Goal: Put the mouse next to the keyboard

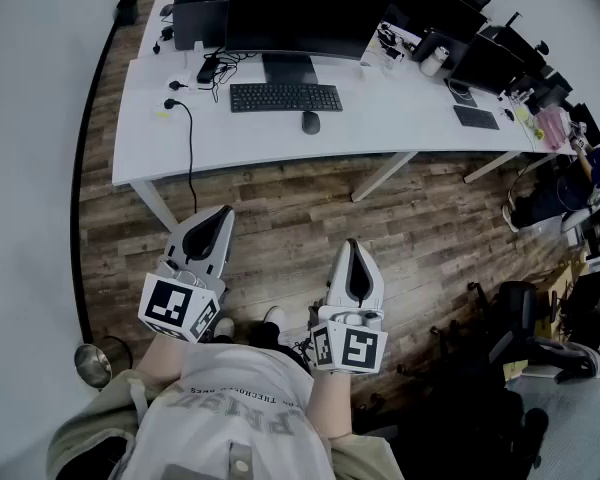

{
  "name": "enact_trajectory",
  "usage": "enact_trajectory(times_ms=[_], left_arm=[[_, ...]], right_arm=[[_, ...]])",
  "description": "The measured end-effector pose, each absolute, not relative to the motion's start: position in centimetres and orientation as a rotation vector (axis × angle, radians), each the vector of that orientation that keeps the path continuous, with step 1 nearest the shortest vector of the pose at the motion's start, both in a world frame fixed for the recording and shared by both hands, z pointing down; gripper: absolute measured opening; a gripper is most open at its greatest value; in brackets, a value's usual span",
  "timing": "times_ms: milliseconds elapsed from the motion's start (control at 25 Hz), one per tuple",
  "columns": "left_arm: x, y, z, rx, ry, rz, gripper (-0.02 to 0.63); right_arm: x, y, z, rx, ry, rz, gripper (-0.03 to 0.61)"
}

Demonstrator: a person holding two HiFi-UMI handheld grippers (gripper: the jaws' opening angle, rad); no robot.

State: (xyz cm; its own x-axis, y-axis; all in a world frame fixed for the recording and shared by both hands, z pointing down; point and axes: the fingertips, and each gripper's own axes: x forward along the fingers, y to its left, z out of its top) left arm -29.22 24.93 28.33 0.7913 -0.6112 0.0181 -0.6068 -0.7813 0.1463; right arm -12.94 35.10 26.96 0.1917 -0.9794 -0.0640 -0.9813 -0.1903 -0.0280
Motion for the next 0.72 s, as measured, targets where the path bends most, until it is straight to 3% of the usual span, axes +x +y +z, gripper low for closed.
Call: enact_trajectory(times_ms=[640,680,720], left_arm=[[-22.6,24.6,29.3,2.814,-1.090,0.012,0.011],[-22.1,24.6,29.5,2.807,-1.113,0.016,0.012],[-21.6,24.6,29.7,2.803,-1.129,0.014,0.014]], right_arm=[[-5.8,34.0,27.9,-2.196,2.008,-0.063,0.000],[-5.2,33.9,27.9,-2.136,2.015,-0.095,0.019],[-4.6,33.9,28.0,-2.084,2.028,-0.123,0.132]])
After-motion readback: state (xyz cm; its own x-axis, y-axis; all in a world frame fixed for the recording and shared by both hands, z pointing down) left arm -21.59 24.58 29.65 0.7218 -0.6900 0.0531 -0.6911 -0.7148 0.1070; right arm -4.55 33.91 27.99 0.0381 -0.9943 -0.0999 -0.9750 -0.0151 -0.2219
